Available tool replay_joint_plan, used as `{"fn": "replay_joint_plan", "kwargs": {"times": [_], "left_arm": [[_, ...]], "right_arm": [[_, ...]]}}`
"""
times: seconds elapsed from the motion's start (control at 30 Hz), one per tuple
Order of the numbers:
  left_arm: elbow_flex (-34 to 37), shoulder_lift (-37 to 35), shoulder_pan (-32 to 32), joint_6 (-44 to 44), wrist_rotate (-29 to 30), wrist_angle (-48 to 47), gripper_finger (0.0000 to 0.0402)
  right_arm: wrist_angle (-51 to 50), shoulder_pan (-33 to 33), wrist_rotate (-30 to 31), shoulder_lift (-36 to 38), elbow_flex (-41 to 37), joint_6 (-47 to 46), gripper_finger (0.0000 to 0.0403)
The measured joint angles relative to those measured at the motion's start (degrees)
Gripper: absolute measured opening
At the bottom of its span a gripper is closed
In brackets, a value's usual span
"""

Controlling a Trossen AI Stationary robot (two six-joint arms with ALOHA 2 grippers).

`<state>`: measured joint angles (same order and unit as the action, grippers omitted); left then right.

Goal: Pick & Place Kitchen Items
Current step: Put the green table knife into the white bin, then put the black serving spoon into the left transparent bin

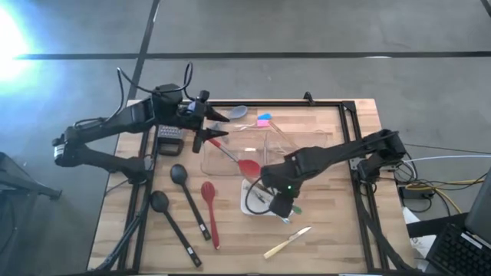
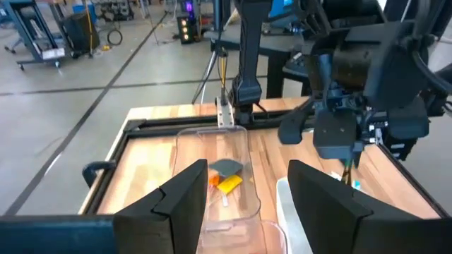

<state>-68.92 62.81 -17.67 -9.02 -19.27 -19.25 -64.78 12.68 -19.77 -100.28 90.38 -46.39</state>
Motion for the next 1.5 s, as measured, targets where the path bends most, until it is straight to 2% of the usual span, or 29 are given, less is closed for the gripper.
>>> {"fn": "replay_joint_plan", "kwargs": {"times": [0.2,0.5,0.8,1.13,1.37,1.5], "left_arm": [[1.54,-0.28,0.0,-0.02,-0.02,-0.53,0.0204],[2.42,-0.35,0.0,-1.53,-0.02,-0.72,0.0204],[2.42,-0.39,0.0,-1.81,-0.02,-0.73,0.0204],[2.42,-0.5,0.0,-1.79,-0.02,-1.25,0.0204],[2.42,-1.32,0.0,-1.86,1.36,-5.0,0.0204],[2.42,-1.6,0.0,-1.88,1.43,-8.0,0.0204]], "right_arm": [[-1.11,0.01,-9.1,-3.43,-0.4,-4.29,0.0033],[-1.27,-0.59,-19.17,-9.77,-0.51,-6.36,0.0033],[-1.92,-3.4,-21.63,-15.78,0.34,-6.36,0.0033],[-2.54,-6.28,-21.66,-17.22,0.34,-6.47,0.0033],[-2.53,-6.46,-22.1,-17.25,0.32,-6.1,0.0078],[-2.47,-6.46,-22.59,-16.92,0.3,-4.83,0.0089]]}}
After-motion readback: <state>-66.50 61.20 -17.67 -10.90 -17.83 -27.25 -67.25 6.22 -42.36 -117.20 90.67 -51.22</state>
